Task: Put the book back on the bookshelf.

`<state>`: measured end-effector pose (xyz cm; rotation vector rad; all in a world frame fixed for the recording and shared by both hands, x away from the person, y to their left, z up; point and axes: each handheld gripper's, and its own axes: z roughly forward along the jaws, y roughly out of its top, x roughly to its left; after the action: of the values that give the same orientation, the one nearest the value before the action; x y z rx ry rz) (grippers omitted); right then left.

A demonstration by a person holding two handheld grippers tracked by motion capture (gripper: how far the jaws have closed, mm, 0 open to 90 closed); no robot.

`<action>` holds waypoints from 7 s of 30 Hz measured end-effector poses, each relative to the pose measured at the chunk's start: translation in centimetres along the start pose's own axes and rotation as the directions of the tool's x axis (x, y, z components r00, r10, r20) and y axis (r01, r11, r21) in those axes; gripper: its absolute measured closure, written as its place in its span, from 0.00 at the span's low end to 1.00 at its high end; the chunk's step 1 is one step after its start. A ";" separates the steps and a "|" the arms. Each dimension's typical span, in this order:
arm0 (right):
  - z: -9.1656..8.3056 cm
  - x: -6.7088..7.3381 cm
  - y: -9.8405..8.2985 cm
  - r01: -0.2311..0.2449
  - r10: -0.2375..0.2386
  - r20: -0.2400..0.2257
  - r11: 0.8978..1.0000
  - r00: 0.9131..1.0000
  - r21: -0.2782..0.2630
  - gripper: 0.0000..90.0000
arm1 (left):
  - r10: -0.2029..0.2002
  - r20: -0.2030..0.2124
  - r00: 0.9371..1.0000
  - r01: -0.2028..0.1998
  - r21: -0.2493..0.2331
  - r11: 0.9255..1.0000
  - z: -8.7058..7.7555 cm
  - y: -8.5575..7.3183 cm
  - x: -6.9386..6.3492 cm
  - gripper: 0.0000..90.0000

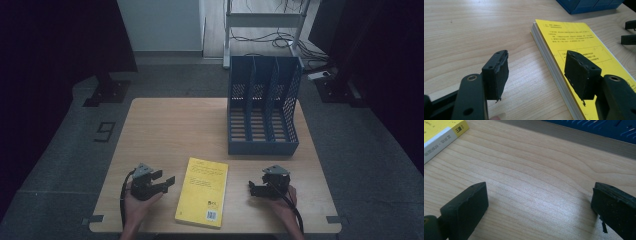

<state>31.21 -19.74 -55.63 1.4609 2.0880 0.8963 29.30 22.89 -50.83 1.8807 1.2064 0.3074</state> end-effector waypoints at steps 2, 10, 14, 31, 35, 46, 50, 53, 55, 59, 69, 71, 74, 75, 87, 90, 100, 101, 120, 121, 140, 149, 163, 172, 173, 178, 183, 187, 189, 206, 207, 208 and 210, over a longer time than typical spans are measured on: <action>0.0 0.0 0.0 -0.001 0.001 0.000 1.000 1.000 -0.001 0.02 | 0.001 0.002 1.000 -0.001 -0.001 1.000 0.0 0.0 0.0 0.40; -0.6 0.1 -0.2 -0.019 0.019 0.015 1.000 1.000 -0.003 0.12 | -0.011 0.014 1.000 0.011 -0.005 1.000 -0.2 0.0 0.1 0.39; -0.7 0.0 -0.3 -0.034 0.035 0.023 0.999 0.999 -0.018 0.15 | -0.024 0.021 0.999 0.024 -0.002 1.000 -0.1 -0.1 0.3 0.38; -1.9 0.1 0.4 -0.072 0.071 -0.015 0.991 0.997 -0.116 0.18 | -0.029 0.027 0.999 0.030 -0.001 1.000 -0.1 -0.1 0.8 0.34; -2.0 0.6 0.6 -0.061 0.059 -0.025 0.990 0.998 -0.124 0.18 | -0.024 0.024 0.999 0.024 0.002 1.000 0.0 -0.1 0.6 0.33; -2.8 1.4 1.1 -0.066 0.057 -0.062 0.985 0.996 -0.160 0.19 | -0.025 0.024 0.999 0.025 0.001 1.000 0.0 -0.1 0.6 0.34; -3.0 1.9 1.3 -0.055 0.044 -0.071 0.984 0.997 -0.168 0.19 | -0.027 0.024 0.999 0.027 0.001 1.000 0.0 -0.1 0.7 0.34; -3.2 2.5 1.5 -0.042 0.028 -0.080 0.983 0.996 -0.176 0.19 | -0.029 0.028 0.999 0.029 0.000 1.000 0.0 -0.1 0.7 0.34; -3.2 2.6 1.6 -0.036 0.022 -0.080 0.983 0.997 -0.178 0.19 | -0.030 0.031 0.999 0.030 -0.003 1.000 -0.1 0.0 0.7 0.34; -3.2 3.1 1.8 -0.025 0.010 -0.087 0.983 0.996 -0.181 0.19 | -0.029 0.032 0.999 0.029 -0.005 1.000 -0.1 0.0 0.7 0.34; -3.1 4.6 2.3 -0.003 -0.018 -0.112 0.983 0.994 -0.186 0.19 | -0.022 0.035 0.999 0.023 -0.012 1.000 -0.5 0.1 0.7 0.34; -3.1 4.9 2.4 0.003 -0.025 -0.117 0.982 0.993 -0.187 0.19 | -0.022 0.037 0.999 0.022 -0.011 1.000 -0.5 0.1 0.7 0.35; -3.0 5.5 2.7 0.016 -0.039 -0.122 0.982 0.992 -0.187 0.19 | -0.018 0.039 0.999 0.019 -0.011 1.000 -0.5 0.1 0.6 0.35; -3.0 5.6 2.8 0.023 -0.046 -0.121 0.982 0.992 -0.186 0.19 | -0.018 0.039 0.999 0.018 -0.011 1.000 -0.5 0.1 0.6 0.35; -2.2 7.4 3.8 0.043 -0.071 -0.143 0.981 0.987 -0.188 0.19 | -0.012 0.045 0.999 0.012 -0.012 1.000 -0.7 0.0 0.4 0.35; -1.7 8.0 3.9 0.047 -0.075 -0.156 0.983 0.985 -0.177 0.19 | -0.014 0.046 0.999 0.015 -0.011 1.000 -0.6 0.0 0.5 0.35; -0.2 9.5 4.1 0.048 -0.074 -0.170 0.987 0.983 -0.156 0.20 | -0.010 0.055 0.998 0.011 -0.003 1.000 -0.3 0.0 0.3 0.34; -0.2 9.7 4.1 0.047 -0.074 -0.176 0.987 0.982 -0.153 0.20 | -0.009 0.055 0.998 0.009 -0.002 1.000 -0.2 -0.1 0.3 0.34; 1.4 11.4 2.5 0.057 -0.072 -0.217 0.996 0.973 -0.075 0.19 | -0.016 0.068 0.998 0.016 0.005 1.000 0.2 0.0 -0.4 0.34; 1.4 11.4 2.5 0.050 -0.065 -0.225 0.996 0.972 -0.070 0.19 | -0.016 0.068 0.998 0.016 0.004 1.000 0.2 0.0 -0.4 0.34; 1.7 10.8 2.3 -0.008 -0.006 -0.290 0.999 0.957 -0.045 0.25 | 0.023 0.095 0.995 -0.027 0.042 0.999 1.8 0.1 -2.3 0.34; 1.7 10.9 2.2 -0.009 -0.007 -0.290 0.999 0.957 -0.054 0.26 | 0.015 0.099 0.995 -0.023 0.077 0.997 3.0 0.0 -3.1 0.34; 1.7 11.0 2.2 -0.006 -0.012 -0.286 0.998 0.958 -0.062 0.26 | 0.029 0.087 0.996 -0.040 0.131 0.991 5.1 -0.4 -4.0 0.32; 1.7 11.1 2.0 -0.013 -0.007 -0.282 0.997 0.960 -0.070 0.26 | 0.066 0.044 0.997 -0.072 0.155 0.985 6.0 -0.8 -5.3 0.28; 1.7 11.1 2.0 -0.013 -0.007 -0.282 0.997 0.960 -0.070 0.26 | 0.066 0.039 0.997 -0.071 0.155 0.985 6.0 -0.8 -5.4 0.28; 1.7 11.1 2.0 -0.013 -0.007 -0.280 0.997 0.960 -0.071 0.25 | 0.051 0.042 0.998 -0.057 0.155 0.986 6.0 -0.7 -5.2 0.31; 1.7 11.2 2.0 -0.014 -0.007 -0.275 0.997 0.961 -0.074 0.25 | 0.041 0.035 0.999 -0.046 0.157 0.987 6.0 -0.7 -5.3 0.32; 1.7 11.3 2.0 -0.012 -0.010 -0.272 0.997 0.962 -0.077 0.25 | 0.036 0.019 0.999 -0.038 0.155 0.987 5.9 -0.6 -5.4 0.34; 1.7 11.3 2.0 -0.011 -0.010 -0.271 0.997 0.962 -0.078 0.25 | 0.034 0.014 0.999 -0.035 0.153 0.988 5.9 -0.6 -5.4 0.36; 1.6 11.5 2.0 -0.004 -0.018 -0.260 0.997 0.965 -0.083 0.25 | 0.010 -0.008 1.000 -0.009 0.099 0.995 5.0 -0.3 -6.0 0.43; 1.6 11.5 2.0 -0.004 -0.018 -0.260 0.997 0.965 -0.083 0.25 | 0.003 -0.001 1.000 -0.003 0.090 0.996 4.9 -0.3 -6.0 0.43; 1.6 11.5 2.0 -0.004 -0.017 -0.260 0.997 0.965 -0.083 0.25 | -0.014 0.023 1.000 0.013 0.070 0.997 4.6 -0.2 -6.1 0.43; 1.6 11.5 2.0 -0.005 -0.017 -0.261 0.996 0.965 -0.083 0.25 | -0.049 0.125 0.991 0.045 0.040 0.998 4.0 0.2 -6.2 0.46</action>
<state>29.62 -8.12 -55.19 1.3538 2.2072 1.2162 28.67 15.60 -51.68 1.8713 1.1757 0.1389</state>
